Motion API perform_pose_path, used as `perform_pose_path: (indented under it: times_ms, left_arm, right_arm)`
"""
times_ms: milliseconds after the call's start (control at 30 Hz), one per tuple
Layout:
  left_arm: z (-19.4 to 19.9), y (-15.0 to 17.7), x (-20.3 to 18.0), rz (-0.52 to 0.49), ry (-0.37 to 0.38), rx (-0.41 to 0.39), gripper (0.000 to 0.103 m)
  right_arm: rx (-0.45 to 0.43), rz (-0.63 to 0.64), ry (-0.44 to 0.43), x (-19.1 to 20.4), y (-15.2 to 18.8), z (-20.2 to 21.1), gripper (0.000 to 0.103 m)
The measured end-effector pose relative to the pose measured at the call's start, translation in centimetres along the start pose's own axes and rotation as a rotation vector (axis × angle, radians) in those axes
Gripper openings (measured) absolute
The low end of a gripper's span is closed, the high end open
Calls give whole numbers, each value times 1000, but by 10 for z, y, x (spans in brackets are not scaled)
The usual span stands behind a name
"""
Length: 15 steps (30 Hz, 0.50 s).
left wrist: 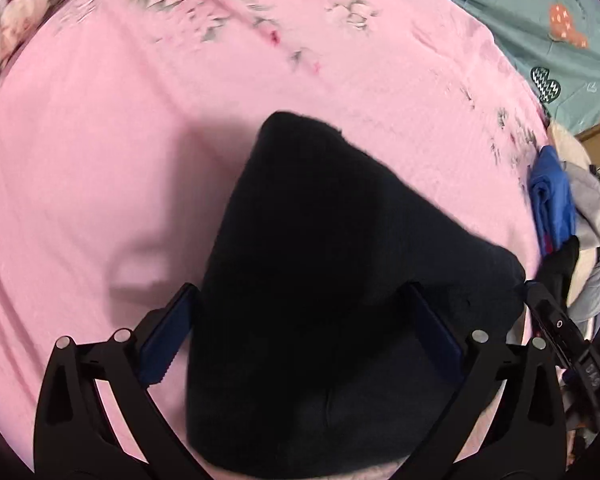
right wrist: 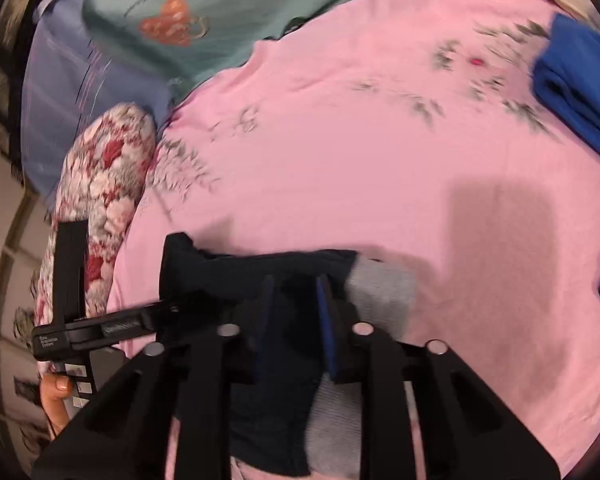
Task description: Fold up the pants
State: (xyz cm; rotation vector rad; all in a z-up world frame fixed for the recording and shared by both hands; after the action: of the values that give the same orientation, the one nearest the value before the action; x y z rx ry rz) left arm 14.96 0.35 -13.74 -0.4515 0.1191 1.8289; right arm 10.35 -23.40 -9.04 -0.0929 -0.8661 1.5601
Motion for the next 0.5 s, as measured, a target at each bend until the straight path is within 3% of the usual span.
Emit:
perform_pose_path:
  times_ms: [67, 100, 133, 200, 300, 500]
  left_arm:
    - [12, 13, 8, -46, 45, 27, 101]
    - [18, 17, 14, -49, 62, 26, 101]
    - [24, 21, 23, -34, 82, 15, 101]
    - [25, 26, 35, -5, 114, 32, 101]
    - [16, 27, 41, 21, 168, 106, 101]
    - [11, 24, 31, -23, 174, 99, 101]
  right_arm:
    - [-51, 43, 114, -4, 8, 28, 39]
    - [-77, 63, 138, -5, 12, 41, 61]
    - [-101, 58, 84, -6, 20, 52, 81]
    - [-94, 11, -41, -10, 34, 59, 93]
    - [-14, -38, -78, -19, 52, 47, 93]
    - [47, -94, -182, -16, 64, 26, 93]
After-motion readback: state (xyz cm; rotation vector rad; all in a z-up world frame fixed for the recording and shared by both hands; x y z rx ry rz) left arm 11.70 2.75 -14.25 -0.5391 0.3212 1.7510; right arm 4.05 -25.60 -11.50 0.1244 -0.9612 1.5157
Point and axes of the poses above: each gripper's, at about its wrist camera, not at the fingertips, and z roughly against the way its jaws point, x to its left, y to its underside, the point moved 6 cm from there along -z, roughly the way its jaws point, and after that the axes turned 14 degrees about z, right-handed, at the moved point
